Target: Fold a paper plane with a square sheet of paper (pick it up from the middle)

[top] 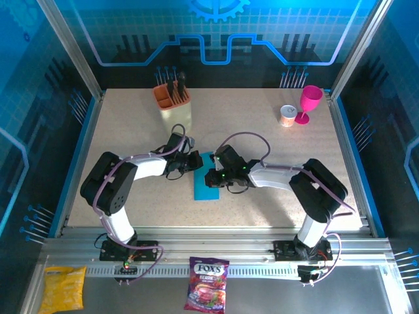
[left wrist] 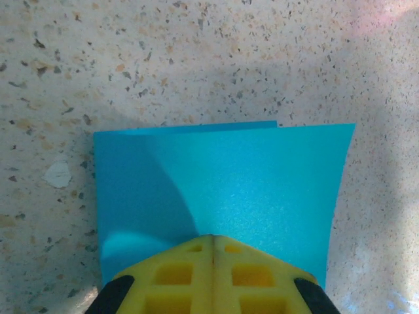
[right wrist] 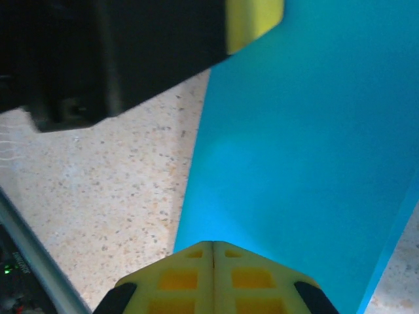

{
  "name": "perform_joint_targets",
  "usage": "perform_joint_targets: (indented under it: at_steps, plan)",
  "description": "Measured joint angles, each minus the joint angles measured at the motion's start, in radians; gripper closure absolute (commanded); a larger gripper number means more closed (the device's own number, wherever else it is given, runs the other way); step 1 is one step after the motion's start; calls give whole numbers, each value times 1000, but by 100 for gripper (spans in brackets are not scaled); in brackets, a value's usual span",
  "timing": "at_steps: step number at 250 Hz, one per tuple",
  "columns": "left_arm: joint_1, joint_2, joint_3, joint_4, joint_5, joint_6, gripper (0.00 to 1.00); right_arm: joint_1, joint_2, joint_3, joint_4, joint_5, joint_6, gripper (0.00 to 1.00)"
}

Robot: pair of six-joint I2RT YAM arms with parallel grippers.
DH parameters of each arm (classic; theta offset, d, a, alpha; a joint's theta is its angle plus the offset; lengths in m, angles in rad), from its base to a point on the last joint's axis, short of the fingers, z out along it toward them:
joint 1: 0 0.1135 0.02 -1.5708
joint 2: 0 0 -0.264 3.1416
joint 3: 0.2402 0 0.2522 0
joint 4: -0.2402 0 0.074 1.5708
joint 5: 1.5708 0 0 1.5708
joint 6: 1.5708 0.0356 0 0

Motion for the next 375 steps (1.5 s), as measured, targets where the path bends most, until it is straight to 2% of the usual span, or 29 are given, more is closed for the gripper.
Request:
perform_joint_targets:
  at_steps: [179, 207, 227, 247, 257, 274, 313, 375]
  plan:
    - [-124, 2, -33, 71, -28, -79, 100, -53, 19, -115, 80, 0, -4, 100]
    - [-127, 2, -25, 58, -32, -78, 94, -66, 15, -115, 73, 0, -18, 100]
    - [-114, 2, 3, 31, -32, -69, 88, -69, 14, -115, 70, 0, -30, 100]
    - [-85, 2, 40, 8, -31, -51, 87, -69, 14, -115, 69, 0, -41, 100]
    - [-65, 2, 60, -2, -31, -42, 90, -70, 14, -115, 68, 0, -46, 100]
    - [-27, 2, 94, -24, -30, -11, 100, -72, 14, -115, 68, -1, -51, 100]
    - [35, 5, 158, -70, -12, 64, 100, -74, 15, -115, 68, -4, -61, 100]
    - [39, 37, 177, -111, 31, 164, 100, -74, 15, -115, 67, -4, -68, 100]
